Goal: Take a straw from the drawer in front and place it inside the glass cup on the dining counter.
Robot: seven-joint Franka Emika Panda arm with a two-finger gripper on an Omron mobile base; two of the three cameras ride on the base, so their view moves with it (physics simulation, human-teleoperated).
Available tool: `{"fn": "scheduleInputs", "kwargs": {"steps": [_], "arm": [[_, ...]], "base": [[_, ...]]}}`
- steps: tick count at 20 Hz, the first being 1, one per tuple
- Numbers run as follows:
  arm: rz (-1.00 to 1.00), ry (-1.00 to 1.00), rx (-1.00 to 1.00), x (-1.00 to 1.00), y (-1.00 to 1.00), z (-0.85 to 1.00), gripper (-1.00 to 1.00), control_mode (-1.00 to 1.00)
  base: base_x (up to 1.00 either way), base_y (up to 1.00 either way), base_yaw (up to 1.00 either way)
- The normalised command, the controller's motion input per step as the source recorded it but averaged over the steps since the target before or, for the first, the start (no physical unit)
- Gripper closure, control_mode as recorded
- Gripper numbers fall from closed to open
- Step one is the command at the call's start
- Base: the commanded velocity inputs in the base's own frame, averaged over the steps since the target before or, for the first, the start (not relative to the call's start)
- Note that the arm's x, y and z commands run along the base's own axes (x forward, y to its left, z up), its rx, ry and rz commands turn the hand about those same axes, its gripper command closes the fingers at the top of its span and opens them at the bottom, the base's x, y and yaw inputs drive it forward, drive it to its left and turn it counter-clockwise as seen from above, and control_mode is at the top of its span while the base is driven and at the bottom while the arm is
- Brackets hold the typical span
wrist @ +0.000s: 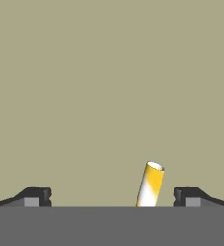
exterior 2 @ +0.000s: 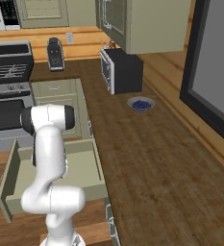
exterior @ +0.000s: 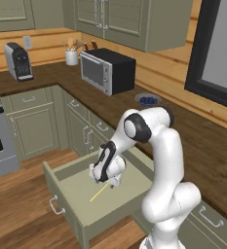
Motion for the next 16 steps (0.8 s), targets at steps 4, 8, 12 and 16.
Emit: {"fn": "scheduleInputs", "kwargs": {"steps": [4,8,12,16], "arm": [[-0.08,0.00,0.00,0.00,0.00,-0.36,-1.00,-1.00],[-0.08,0.00,0.00,-0.11,0.00,-0.27,1.00,-1.00],[-0.07,0.00,0.00,-0.22,0.00,-0.19,1.00,-1.00],[-0.07,0.00,0.00,-0.15,0.00,-0.07,1.00,-1.00]], "base": [[0.00,0.00,0.00],[0.00,0.00,0.00],[0.00,0.00,0.00],[0.00,0.00,0.00]]}}
